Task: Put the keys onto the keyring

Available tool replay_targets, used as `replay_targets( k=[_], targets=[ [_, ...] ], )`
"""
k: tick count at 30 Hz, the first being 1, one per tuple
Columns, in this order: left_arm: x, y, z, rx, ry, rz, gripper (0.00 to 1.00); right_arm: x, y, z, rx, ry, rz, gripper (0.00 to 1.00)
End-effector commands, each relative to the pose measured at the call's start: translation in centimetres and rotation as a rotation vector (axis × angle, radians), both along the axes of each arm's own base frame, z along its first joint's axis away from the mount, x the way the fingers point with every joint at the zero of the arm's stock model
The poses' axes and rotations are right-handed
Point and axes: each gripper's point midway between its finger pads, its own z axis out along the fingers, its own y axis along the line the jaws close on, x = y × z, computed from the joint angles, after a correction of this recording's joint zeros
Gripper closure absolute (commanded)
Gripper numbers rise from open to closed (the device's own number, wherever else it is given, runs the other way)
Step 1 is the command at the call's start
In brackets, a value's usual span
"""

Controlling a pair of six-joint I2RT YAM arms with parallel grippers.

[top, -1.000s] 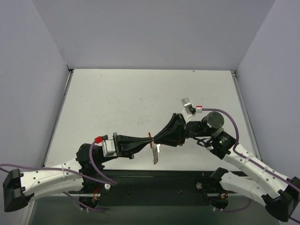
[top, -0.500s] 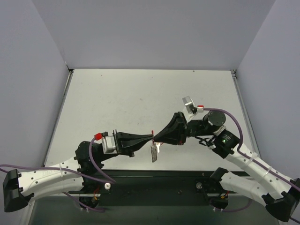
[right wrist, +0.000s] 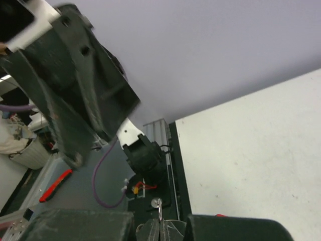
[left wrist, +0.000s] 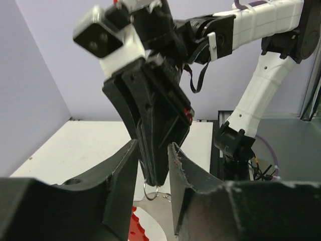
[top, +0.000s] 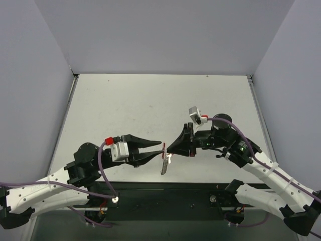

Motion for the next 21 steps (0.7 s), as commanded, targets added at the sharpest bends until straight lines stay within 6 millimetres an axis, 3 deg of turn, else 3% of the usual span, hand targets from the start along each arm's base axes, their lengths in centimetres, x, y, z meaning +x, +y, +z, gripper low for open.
replay_targets(
  k=[1,6,7,8,9,15,18,21],
  targets=[
    [-1.2,1.3,2.0,0.079,-0.013,-0.024,0.57,0.5,-0.6,-0.1,-0.060,-0.057,-0.025,1.00],
    [0.0,0.5,-1.4,0.304,0.113,0.010,0.46,0.3,-1.0,-0.5,-0.115,-0.064,-0.013,1.00],
    [0.1,0.5,-0.8,0.318,0.125,0.017,0.44,0.1,-1.2,-0.6,-0.126,-0.059,-0.006,1.00],
    [0.1,0.6,-2.2,0.388,0.169,0.023,0.43,0.1,-1.2,-0.4,-0.129,-0.062,-0.001,1.00],
    [0.6,-0.1,-3.6,0.449,0.201,0.030,0.43,0.1,-1.2,-0.3,-0.132,-0.072,0.003,1.00],
    [-0.4,-1.7,-6.4,0.622,0.279,-0.060,0.42,-0.3,-1.4,-0.5,-0.176,-0.065,0.032,1.00],
    [-1.0,-2.4,-7.1,0.646,0.283,-0.115,0.42,-0.4,-1.5,-0.8,-0.192,-0.074,0.046,1.00],
    [-0.8,-2.5,-7.4,0.669,0.287,-0.109,0.50,-0.4,-1.7,-1.2,-0.206,-0.076,0.043,1.00]
  ],
)
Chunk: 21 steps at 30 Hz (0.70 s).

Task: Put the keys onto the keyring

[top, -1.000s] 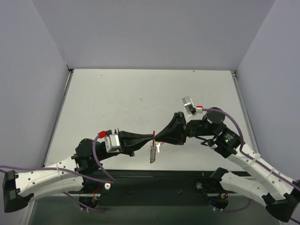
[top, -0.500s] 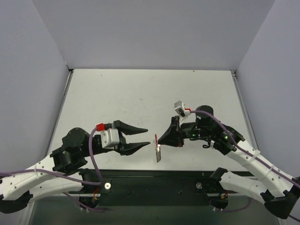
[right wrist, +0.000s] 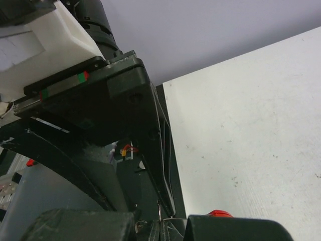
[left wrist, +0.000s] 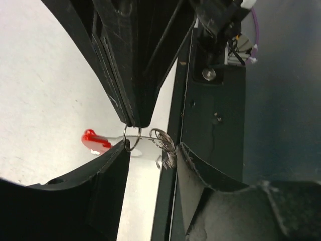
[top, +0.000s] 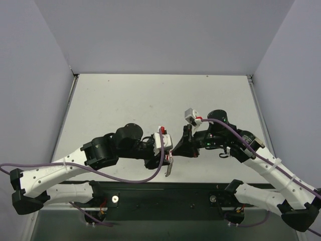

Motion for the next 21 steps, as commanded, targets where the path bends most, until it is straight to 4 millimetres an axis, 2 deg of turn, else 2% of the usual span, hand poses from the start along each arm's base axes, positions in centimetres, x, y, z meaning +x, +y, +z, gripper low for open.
replay_targets(
  k=[1,3,7,12,17,18,21],
  targets=[
    [-1.0,0.1,2.3,-0.033,-0.002,-0.050,0.53,-0.6,0.0,1.3,0.022,-0.055,0.045,1.00],
    [-1.2,0.1,2.3,-0.052,-0.003,-0.061,0.58,-0.7,-0.1,1.2,0.022,-0.051,0.050,1.00],
    [-1.3,0.1,2.9,-0.086,-0.012,-0.061,0.60,-0.9,-0.1,1.2,0.024,-0.048,0.055,1.00],
    [-1.0,-0.3,2.8,-0.093,-0.011,-0.054,0.51,-1.1,-0.1,1.4,0.031,-0.047,0.069,1.00],
    [-0.7,-1.0,2.8,-0.105,-0.019,-0.055,0.50,-1.3,0.0,1.2,0.030,-0.038,0.082,1.00],
    [-0.5,-1.1,2.7,-0.103,-0.016,-0.052,0.59,-1.3,0.1,1.2,0.029,-0.036,0.083,1.00],
    [-0.3,-1.3,2.8,-0.109,-0.017,-0.053,0.69,-1.5,0.1,1.2,0.035,-0.037,0.093,1.00]
  ],
)
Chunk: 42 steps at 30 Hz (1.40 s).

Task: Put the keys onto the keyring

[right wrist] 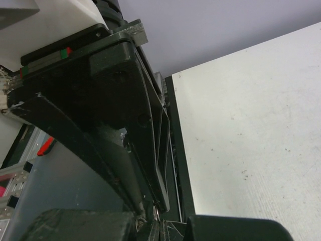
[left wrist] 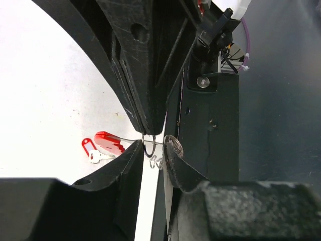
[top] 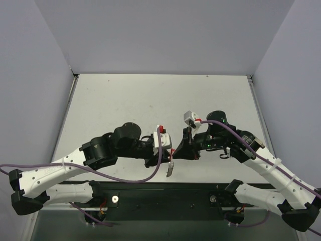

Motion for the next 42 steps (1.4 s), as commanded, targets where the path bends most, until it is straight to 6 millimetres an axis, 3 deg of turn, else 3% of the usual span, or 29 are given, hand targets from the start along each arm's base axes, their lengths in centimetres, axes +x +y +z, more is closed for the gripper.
replay_targets(
  k=[1,6,11,17,20,21,24,27,35,42],
  targets=[
    [0.2,-1.2,2.3,-0.086,-0.028,-0.024,0.71,-0.6,0.4,1.9,0.064,-0.053,0.055,1.00],
    [0.5,-1.7,1.8,-0.074,-0.013,-0.025,0.82,-0.7,0.4,2.0,0.070,-0.059,0.054,1.00],
    [0.6,-2.1,0.7,-0.036,0.016,-0.021,1.00,-0.4,0.3,2.1,0.070,-0.069,0.037,1.00],
    [0.7,-1.8,-0.1,-0.010,0.015,-0.010,1.00,0.3,0.3,2.5,0.080,-0.091,-0.012,1.00],
    [1.2,-1.2,0.1,-0.032,-0.012,0.025,1.00,1.5,-0.2,3.0,0.102,-0.152,-0.086,0.71],
    [1.4,-1.2,0.5,-0.055,-0.027,0.038,1.00,1.8,-0.2,3.2,0.121,-0.156,-0.118,0.51],
    [2.0,-0.5,1.2,-0.116,-0.058,0.092,1.00,2.9,-1.2,4.4,0.173,-0.215,-0.229,0.31],
    [2.1,0.4,1.6,-0.177,-0.084,0.122,1.00,4.5,-2.1,4.7,0.185,-0.231,-0.333,0.21],
    [5.3,3.3,0.7,-0.226,-0.088,0.394,1.00,9.3,-3.0,1.1,0.143,-0.010,-0.538,0.19],
    [6.9,6.0,-0.3,-0.250,-0.076,0.564,1.00,13.2,-3.7,-5.2,-0.027,0.127,-0.753,0.17]
  ],
)
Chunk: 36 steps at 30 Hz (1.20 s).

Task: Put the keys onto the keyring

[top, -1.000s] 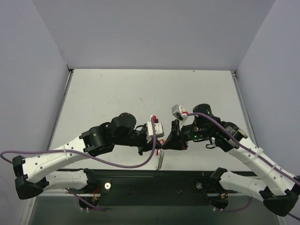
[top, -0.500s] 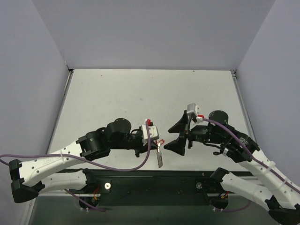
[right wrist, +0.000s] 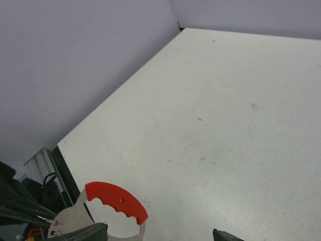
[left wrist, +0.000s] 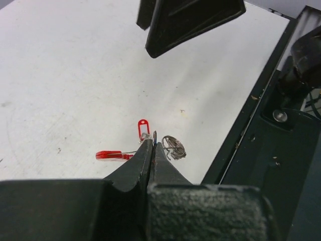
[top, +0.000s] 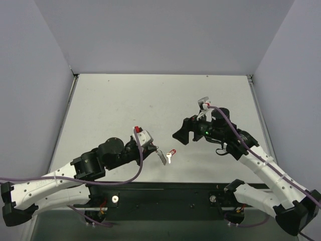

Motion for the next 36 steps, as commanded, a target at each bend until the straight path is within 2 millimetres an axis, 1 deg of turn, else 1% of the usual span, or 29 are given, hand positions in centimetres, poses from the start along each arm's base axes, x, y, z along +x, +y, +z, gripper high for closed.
replay_targets(
  k=[1,2,3,4,5,6,7,8,9,11,12,13,14,15,16,17,18,19,20,21,22,23,26,28,29,30,31,32,36],
  targets=[
    [1.9,1.7,2.8,-0.125,-0.031,0.160,1.00,2.5,-0.7,-3.1,-0.040,0.091,-0.169,0.17],
    [2.2,2.2,2.6,-0.128,-0.029,0.184,1.00,2.6,-0.8,-4.0,-0.062,0.115,-0.179,0.16],
    [2.3,2.5,2.4,-0.123,-0.024,0.199,1.00,2.9,-0.7,-5.5,-0.097,0.156,-0.190,0.17],
    [2.7,3.0,2.3,-0.121,-0.024,0.236,1.00,2.9,-0.6,-6.3,-0.128,0.177,-0.196,0.17],
    [2.9,3.4,1.7,-0.106,-0.016,0.254,1.00,2.9,-1.0,-7.6,-0.184,0.204,-0.216,0.17],
    [3.2,3.8,1.5,-0.101,-0.010,0.277,1.00,3.0,-0.6,-8.9,-0.234,0.228,-0.212,0.17],
    [3.5,4.1,1.2,-0.090,-0.004,0.296,1.00,2.5,-0.1,-9.9,-0.286,0.228,-0.183,0.18],
    [3.7,4.4,0.8,-0.075,0.005,0.313,1.00,2.4,-0.3,-11.0,-0.348,0.239,-0.193,0.19],
    [4.4,5.0,0.7,-0.076,0.014,0.346,1.00,2.4,0.2,-12.6,-0.396,0.265,-0.171,0.20],
    [5.0,5.7,0.1,-0.057,0.039,0.372,1.00,1.8,1.0,-14.0,-0.457,0.271,-0.129,0.26],
    [5.3,6.1,0.1,-0.067,0.054,0.387,1.00,1.7,1.2,-15.4,-0.490,0.299,-0.120,0.30],
    [6.1,7.0,0.1,-0.075,0.072,0.418,1.00,1.7,1.6,-15.7,-0.495,0.308,-0.107,0.33],
    [6.3,7.5,-0.1,-0.074,0.086,0.432,1.00,1.6,2.0,-16.0,-0.498,0.322,-0.099,0.39],
    [6.4,7.6,-0.1,-0.090,0.106,0.428,1.00,1.4,2.3,-16.9,-0.513,0.353,-0.085,0.40],
    [7.1,8.5,0.1,-0.100,0.112,0.463,1.00,1.7,2.8,-16.7,-0.509,0.357,-0.087,0.42],
    [7.2,8.7,0.0,-0.096,0.126,0.466,1.00,1.5,2.9,-17.1,-0.516,0.382,-0.091,0.46],
    [7.3,8.9,-0.1,-0.095,0.141,0.474,1.00,1.1,3.5,-17.5,-0.527,0.395,-0.077,0.47],
    [7.6,9.1,0.3,-0.097,0.143,0.482,1.00,1.0,3.8,-17.6,-0.533,0.399,-0.077,0.48],
    [7.8,9.4,0.1,-0.086,0.149,0.495,1.00,1.0,4.2,-17.7,-0.545,0.410,-0.088,0.49],
    [7.9,9.5,0.1,-0.081,0.141,0.496,1.00,0.8,4.5,-17.9,-0.563,0.411,-0.095,0.49],
    [8.0,9.5,0.1,-0.074,0.141,0.498,1.00,0.6,4.1,-18.2,-0.600,0.422,-0.109,0.49],
    [8.1,9.5,0.0,-0.071,0.140,0.499,1.00,0.8,4.5,-18.6,-0.616,0.432,-0.114,0.49],
    [8.3,9.3,-0.2,-0.064,0.147,0.491,1.00,-0.1,4.8,-19.7,-0.678,0.466,-0.119,0.49],
    [8.2,9.1,-0.4,-0.063,0.156,0.483,1.00,-0.5,5.3,-19.8,-0.699,0.461,-0.123,0.50],
    [8.3,9.1,-0.4,-0.062,0.158,0.483,1.00,-0.7,5.3,-20.4,-0.723,0.466,-0.123,0.58],
    [8.2,9.1,-0.6,-0.060,0.161,0.479,1.00,-0.5,5.5,-20.2,-0.726,0.465,-0.129,0.60],
    [8.1,9.0,-0.4,-0.065,0.159,0.474,1.00,-1.0,5.2,-20.6,-0.757,0.477,-0.133,0.62],
    [8.1,9.0,-0.5,-0.061,0.161,0.471,1.00,-0.7,4.8,-20.9,-0.787,0.470,-0.153,0.62],
    [8.1,9.2,-0.3,-0.066,0.155,0.473,1.00,-0.4,4.1,-20.6,-0.835,0.441,-0.194,0.62]
  ],
)
